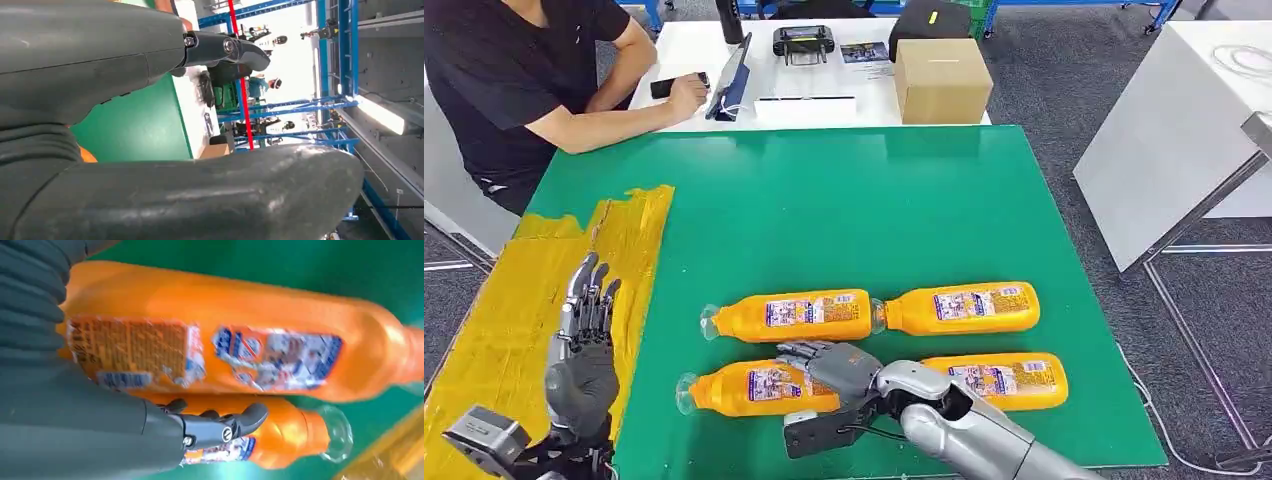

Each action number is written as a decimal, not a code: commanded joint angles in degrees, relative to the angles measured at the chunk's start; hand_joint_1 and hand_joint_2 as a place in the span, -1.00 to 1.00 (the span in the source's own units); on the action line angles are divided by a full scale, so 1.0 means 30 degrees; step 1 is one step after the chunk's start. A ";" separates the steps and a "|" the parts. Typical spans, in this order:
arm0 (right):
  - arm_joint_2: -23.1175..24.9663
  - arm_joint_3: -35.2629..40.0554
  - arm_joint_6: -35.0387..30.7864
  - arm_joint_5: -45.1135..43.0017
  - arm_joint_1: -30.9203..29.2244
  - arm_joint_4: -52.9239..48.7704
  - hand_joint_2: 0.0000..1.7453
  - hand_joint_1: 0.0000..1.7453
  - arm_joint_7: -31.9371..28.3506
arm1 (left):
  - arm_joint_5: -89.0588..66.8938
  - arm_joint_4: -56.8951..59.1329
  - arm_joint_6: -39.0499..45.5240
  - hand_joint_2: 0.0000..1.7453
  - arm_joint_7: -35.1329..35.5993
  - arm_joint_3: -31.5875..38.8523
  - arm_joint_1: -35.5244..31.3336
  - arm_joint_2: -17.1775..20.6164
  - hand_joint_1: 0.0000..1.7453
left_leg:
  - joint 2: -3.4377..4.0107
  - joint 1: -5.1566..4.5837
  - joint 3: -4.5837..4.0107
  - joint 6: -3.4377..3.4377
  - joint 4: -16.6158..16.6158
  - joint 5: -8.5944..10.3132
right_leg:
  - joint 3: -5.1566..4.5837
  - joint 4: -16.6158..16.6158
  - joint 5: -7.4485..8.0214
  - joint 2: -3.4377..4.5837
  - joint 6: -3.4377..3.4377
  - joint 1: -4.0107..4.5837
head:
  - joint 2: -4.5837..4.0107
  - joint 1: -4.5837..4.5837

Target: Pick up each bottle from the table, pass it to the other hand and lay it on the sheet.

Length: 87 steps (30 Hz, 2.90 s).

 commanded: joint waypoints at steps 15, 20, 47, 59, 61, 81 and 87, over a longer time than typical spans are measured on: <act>-0.0463 0.4485 -0.0907 0.6305 -0.0676 0.4439 1.00 1.00 0.1708 | 0.0211 0.0214 -0.0109 -1.00 0.0501 0.0448 0.0291 -0.0382 -1.00 | -0.0012 0.0032 0.0108 -0.0012 -0.0054 -0.0004 | 0.0123 -0.0087 0.0011 -0.0004 -0.0023 0.0033 | 0.0000 0.0000; -0.0463 0.4485 -0.0907 0.6305 -0.0676 0.4439 1.00 1.00 0.1708 | 0.0211 0.0214 -0.0109 -1.00 0.0501 0.0448 0.0291 -0.0382 -1.00 | -0.0012 0.0032 0.0108 -0.0012 -0.0054 -0.0004 | 0.0123 -0.0087 0.0011 -0.0004 -0.0023 0.0033 | 0.0000 0.0000; 0.0070 -0.2196 -0.5053 -0.0619 0.4033 -0.2655 1.00 1.00 0.0425 | 0.3698 -0.0144 0.2696 1.00 0.2270 0.4159 0.1949 -0.1694 -1.00 | 0.0158 0.0085 0.0335 -0.0083 -0.0021 -0.0083 | 0.0269 -0.0019 -0.0036 0.0163 -0.0036 0.0105 | 0.0000 0.0000; 0.0432 -0.5761 -0.5762 -0.1776 0.5172 -0.6134 1.00 1.00 -0.0626 | 0.5182 -0.0405 -0.0328 1.00 0.3942 0.2065 0.3166 -0.1600 -1.00 | 0.0096 0.0071 0.0190 -0.0082 -0.0011 -0.0083 | 0.0159 -0.0030 -0.0022 0.0107 -0.0040 0.0081 | 0.0000 0.0000; 0.0531 -0.5851 -0.5769 -0.1776 0.5113 -0.6098 1.00 1.00 -0.0663 | 0.5182 -0.0470 -0.0475 1.00 0.3965 0.1726 0.3355 -0.1666 -1.00 | 0.0103 0.0053 0.0183 -0.0081 -0.0013 -0.0077 | 0.0142 -0.0018 -0.0022 0.0111 -0.0035 0.0067 | 0.0000 0.0000; 0.2768 -0.3120 -0.4706 -0.2069 0.1971 -0.2689 1.00 1.00 -0.0762 | 0.9336 0.0167 -0.1598 1.00 0.5173 -0.1246 0.3082 -0.0423 -1.00 | 0.0158 0.0055 0.0187 -0.0096 -0.0042 -0.0067 | 0.0136 -0.0033 0.0000 0.0165 -0.0052 0.0078 | 0.0000 0.0000; 0.3174 -0.2200 -0.4583 -0.2083 0.1490 -0.1954 1.00 1.00 -0.0785 | 1.0030 0.0393 -0.1822 1.00 0.5481 -0.1613 0.3098 -0.0402 -1.00 | 0.0141 0.0055 0.0193 -0.0086 -0.0047 -0.0070 | 0.0149 -0.0041 -0.0008 0.0147 -0.0046 0.0079 | 0.0000 -0.0007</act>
